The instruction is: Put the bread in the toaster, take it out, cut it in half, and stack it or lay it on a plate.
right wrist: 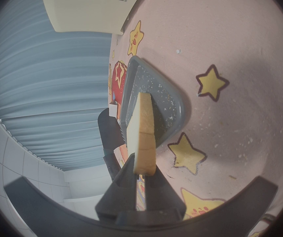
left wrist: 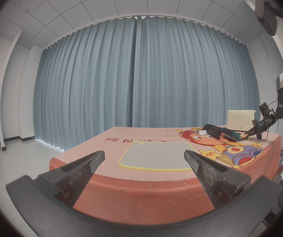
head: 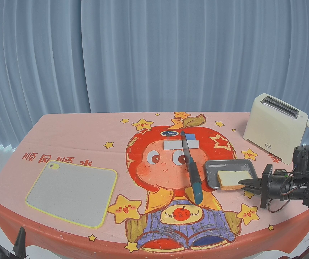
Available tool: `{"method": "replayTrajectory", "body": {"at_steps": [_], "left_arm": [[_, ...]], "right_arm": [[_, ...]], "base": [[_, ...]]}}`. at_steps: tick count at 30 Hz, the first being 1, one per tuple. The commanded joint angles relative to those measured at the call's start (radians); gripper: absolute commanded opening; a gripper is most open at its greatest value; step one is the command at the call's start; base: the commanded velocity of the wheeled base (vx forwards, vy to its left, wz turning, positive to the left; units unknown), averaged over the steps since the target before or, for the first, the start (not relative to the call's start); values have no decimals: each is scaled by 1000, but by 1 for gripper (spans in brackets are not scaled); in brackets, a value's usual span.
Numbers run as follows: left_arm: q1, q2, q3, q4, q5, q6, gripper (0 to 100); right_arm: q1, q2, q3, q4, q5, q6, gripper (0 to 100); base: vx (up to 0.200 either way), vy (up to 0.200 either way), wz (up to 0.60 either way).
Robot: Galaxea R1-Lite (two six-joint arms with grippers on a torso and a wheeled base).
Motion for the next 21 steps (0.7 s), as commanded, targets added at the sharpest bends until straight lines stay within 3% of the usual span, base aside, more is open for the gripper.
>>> {"method": "replayTrajectory", "body": {"at_steps": [1,21], "left_arm": [[0,-5,18,0,0,0,100],[0,-5,18,0,0,0,100]], "right_arm": [[0,-1,0,-1,1,-2,0],[4,-107,1,-3,4,6,0]], "base": [[0,0,0],[0,0,0]]}}
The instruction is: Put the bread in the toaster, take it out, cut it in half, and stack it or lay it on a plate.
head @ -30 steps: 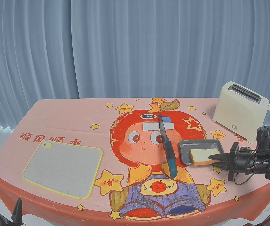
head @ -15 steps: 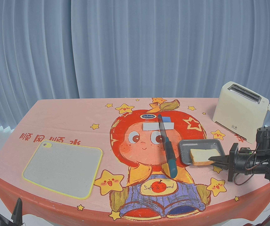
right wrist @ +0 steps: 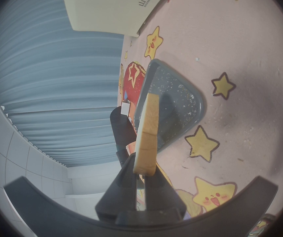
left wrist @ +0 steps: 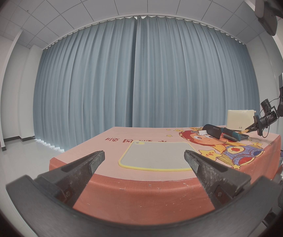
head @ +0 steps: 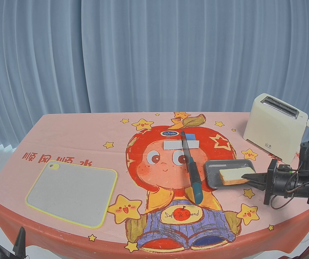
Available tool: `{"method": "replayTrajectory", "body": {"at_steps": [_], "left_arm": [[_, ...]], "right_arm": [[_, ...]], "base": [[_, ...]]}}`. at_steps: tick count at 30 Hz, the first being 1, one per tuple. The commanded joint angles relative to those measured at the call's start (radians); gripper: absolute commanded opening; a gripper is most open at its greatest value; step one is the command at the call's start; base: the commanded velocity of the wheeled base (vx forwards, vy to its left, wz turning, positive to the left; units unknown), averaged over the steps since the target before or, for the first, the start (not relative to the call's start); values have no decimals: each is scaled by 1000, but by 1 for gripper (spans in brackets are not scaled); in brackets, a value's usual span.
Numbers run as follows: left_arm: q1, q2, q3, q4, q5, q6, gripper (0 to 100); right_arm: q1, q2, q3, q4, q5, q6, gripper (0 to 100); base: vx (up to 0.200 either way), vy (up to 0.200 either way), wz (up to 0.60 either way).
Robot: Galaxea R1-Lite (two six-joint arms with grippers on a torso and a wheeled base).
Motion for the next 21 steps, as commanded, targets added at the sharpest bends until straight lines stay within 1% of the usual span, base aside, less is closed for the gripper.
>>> {"method": "replayTrajectory", "body": {"at_steps": [1,6,13,21], "left_arm": [[0,-5,18,0,0,0,100],[0,-5,18,0,0,0,100],[0,-5,18,0,0,0,100],[0,-5,18,0,0,0,100]], "right_arm": [[6,-47,0,-1,2,3,0],[15,-61,0,-1,0,3,0],[17,-142,2,-1,2,3,0],[22,-170,2,-1,2,1,0]], "base": [[0,0,0],[0,0,0],[0,0,0],[0,0,0]]}}
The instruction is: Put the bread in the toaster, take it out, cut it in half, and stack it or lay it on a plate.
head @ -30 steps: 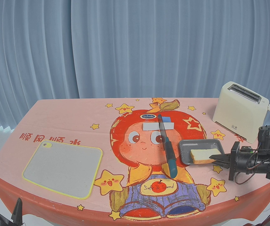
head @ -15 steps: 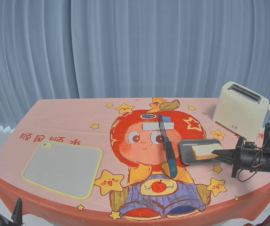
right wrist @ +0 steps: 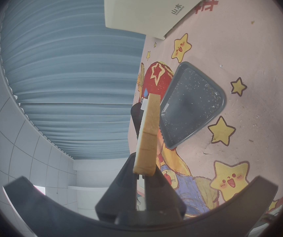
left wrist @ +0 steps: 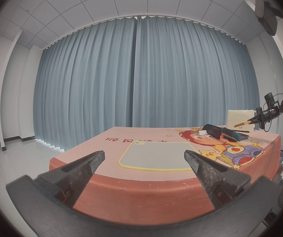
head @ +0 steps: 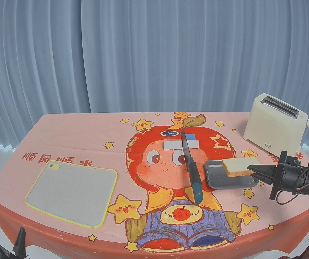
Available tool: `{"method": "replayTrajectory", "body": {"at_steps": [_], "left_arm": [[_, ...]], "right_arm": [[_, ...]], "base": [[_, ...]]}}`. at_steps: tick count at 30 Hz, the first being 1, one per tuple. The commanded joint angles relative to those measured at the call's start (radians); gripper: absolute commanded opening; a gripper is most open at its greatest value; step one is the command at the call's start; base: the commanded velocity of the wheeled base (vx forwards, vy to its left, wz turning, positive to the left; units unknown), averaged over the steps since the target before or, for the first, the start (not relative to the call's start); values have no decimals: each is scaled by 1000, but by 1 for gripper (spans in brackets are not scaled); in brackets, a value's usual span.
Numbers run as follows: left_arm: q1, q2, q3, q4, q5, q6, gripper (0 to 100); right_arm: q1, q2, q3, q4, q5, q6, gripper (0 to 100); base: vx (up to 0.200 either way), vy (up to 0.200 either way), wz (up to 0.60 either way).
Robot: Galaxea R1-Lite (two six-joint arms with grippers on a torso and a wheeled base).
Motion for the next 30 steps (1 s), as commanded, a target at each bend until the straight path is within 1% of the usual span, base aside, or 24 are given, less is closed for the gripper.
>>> {"method": "replayTrajectory", "body": {"at_steps": [1,8,21,26,30], "left_arm": [[0,-5,18,0,0,0,100],[0,-5,18,0,0,0,100],[0,-5,18,0,0,0,100],[0,-5,18,0,0,0,100],[0,-5,18,0,0,0,100]], "right_arm": [[1,-38,0,0,1,-1,0],[1,-64,0,1,1,3,0],[1,-86,-2,0,-4,-7,0],[1,-93,0,0,-7,-16,0],[0,-96,0,0,-9,-44,0]], "base": [[0,0,0],[0,0,0],[0,0,0],[0,0,0],[0,0,0]]}}
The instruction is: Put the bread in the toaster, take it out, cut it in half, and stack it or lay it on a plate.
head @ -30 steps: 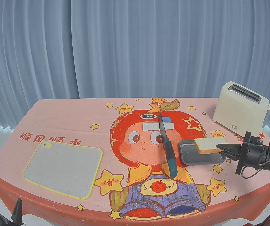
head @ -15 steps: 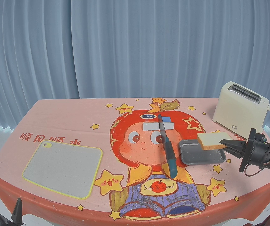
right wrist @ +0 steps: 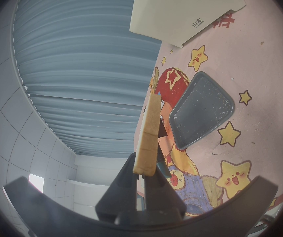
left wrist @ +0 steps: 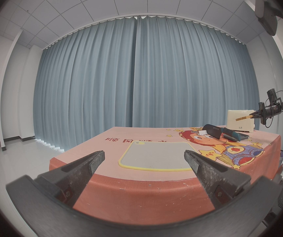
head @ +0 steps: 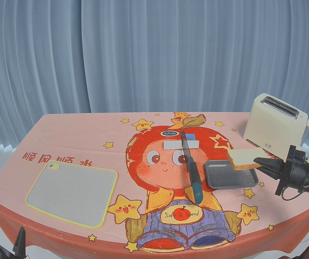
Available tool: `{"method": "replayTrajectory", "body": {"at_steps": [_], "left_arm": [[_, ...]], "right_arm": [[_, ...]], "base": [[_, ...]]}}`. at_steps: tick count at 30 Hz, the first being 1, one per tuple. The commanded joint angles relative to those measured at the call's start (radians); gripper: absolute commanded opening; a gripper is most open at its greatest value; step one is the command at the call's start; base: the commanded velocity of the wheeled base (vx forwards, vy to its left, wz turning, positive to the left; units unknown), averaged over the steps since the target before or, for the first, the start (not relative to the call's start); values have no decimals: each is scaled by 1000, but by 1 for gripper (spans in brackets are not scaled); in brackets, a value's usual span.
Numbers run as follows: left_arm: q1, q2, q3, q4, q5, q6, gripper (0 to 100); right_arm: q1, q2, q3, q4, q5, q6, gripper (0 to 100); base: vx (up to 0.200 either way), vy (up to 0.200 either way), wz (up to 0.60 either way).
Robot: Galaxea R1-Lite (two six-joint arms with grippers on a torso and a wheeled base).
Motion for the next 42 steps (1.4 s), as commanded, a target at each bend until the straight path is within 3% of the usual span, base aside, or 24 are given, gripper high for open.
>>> {"method": "replayTrajectory", "body": {"at_steps": [1,10,14,15,16,18,22,30,37,42], "left_arm": [[0,-5,18,0,1,0,100],[0,-5,18,0,1,0,100],[0,-5,18,0,1,0,100],[0,-5,18,0,1,0,100],[0,-5,18,0,1,0,100],[0,-5,18,0,1,0,100],[0,-5,18,0,1,0,100],[0,-5,18,0,1,0,100],[0,-5,18,0,1,0,100],[0,-5,18,0,1,0,100]], "right_arm": [[-2,-11,1,1,-2,-16,0],[-2,-96,19,2,-9,-121,0],[1,-94,17,4,-52,-254,0],[1,-93,19,4,-55,-263,0],[3,-89,20,5,-74,-326,0],[4,-88,30,8,-91,-404,0],[9,-96,74,4,-95,-576,0],[9,-102,80,4,-98,-812,0],[6,-99,88,4,-108,-1053,0],[1,-94,86,2,-112,-1156,0]], "base": [[0,0,0],[0,0,0],[0,0,0],[0,0,0],[0,0,0],[0,0,0],[0,0,0],[0,0,0],[0,0,0],[0,0,0]]}}
